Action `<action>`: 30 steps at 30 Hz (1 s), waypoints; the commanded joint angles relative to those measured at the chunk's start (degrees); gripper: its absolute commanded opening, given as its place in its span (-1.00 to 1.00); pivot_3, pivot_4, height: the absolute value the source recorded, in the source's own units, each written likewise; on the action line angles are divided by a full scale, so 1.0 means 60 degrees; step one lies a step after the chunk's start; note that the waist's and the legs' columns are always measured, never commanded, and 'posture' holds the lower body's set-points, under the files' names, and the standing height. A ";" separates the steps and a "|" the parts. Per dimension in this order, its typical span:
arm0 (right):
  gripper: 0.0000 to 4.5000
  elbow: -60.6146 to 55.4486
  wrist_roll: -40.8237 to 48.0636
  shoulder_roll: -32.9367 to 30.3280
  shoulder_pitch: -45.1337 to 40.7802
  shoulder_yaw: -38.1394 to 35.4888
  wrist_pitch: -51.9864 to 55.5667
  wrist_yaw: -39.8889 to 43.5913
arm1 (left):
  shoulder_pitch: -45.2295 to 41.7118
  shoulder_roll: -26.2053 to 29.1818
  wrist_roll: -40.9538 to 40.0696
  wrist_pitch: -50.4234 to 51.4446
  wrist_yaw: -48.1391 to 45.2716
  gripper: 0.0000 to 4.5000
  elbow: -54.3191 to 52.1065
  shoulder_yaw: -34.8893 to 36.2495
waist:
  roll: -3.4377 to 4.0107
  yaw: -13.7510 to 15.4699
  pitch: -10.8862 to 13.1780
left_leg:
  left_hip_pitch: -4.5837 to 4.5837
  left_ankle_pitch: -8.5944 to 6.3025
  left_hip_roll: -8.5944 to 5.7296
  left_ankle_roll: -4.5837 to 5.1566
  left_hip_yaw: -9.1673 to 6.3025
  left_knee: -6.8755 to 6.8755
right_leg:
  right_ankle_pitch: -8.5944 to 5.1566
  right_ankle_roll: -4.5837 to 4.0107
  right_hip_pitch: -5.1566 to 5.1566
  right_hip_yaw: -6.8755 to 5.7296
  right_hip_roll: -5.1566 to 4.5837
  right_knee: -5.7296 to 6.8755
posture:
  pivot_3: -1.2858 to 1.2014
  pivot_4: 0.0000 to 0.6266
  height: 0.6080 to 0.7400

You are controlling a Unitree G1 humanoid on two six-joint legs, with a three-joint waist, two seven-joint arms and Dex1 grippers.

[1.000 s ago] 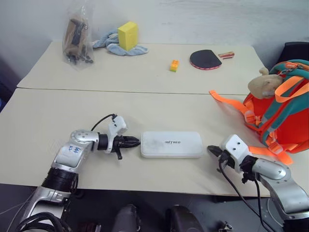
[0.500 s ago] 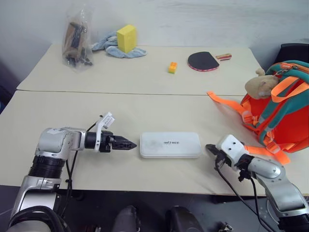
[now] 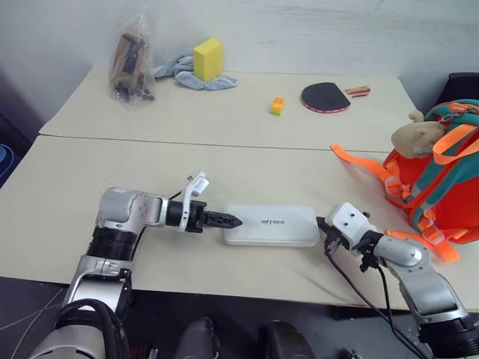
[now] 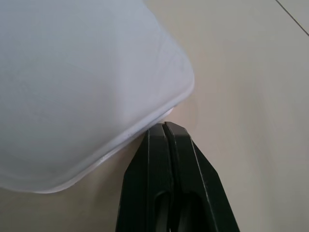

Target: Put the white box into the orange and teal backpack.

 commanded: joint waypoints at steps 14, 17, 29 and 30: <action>-1.00 -0.0296 -0.0124 0.0159 0.0550 0.0071 -0.0006 -0.0126 | -0.0833 -0.1582 -0.0652 0.1197 0.0482 0.46 0.1547 0.0684 | -0.0038 0.0013 0.0008 | -0.0022 0.0008 0.0016 -0.0020 -0.0004 -0.0004 | -0.0001 0.0002 -0.0023 -0.0002 0.0021 -0.0008 | 0.03 -0.52 1.00; -1.00 -0.0300 -0.0115 0.0185 0.0541 0.0034 0.0009 -0.0160 | -0.0831 -0.1601 -0.0721 0.1195 0.0525 0.07 0.1514 0.0755 | -0.0041 0.0015 0.0009 | -0.0024 0.0008 0.0016 -0.0022 -0.0005 -0.0003 | -0.0001 0.0002 -0.0024 -0.0002 0.0020 -0.0009 | 0.03 -0.52 1.00; -0.84 -0.2982 0.1659 0.0753 0.2430 -0.3031 0.1917 -0.0882 | -0.0559 -0.1119 -0.1496 0.1032 0.0522 -0.43 0.0763 0.2114 | -0.0023 0.0043 0.0029 | -0.0055 0.0007 0.0020 -0.0031 -0.0007 -0.0013 | -0.0001 0.0002 -0.0052 -0.0003 0.0024 -0.0017 | 0.03 -0.52 1.00; -0.75 -0.3435 0.2178 0.0908 0.2773 -0.3681 0.2330 -0.0892 | -0.0588 -0.1061 -0.1611 0.1056 0.0534 -0.43 0.0707 0.2377 | -0.0022 0.0062 0.0037 | -0.0066 0.0007 0.0020 -0.0031 -0.0008 -0.0013 | -0.0001 0.0002 -0.0062 -0.0003 0.0023 -0.0014 | 0.03 -0.52 1.00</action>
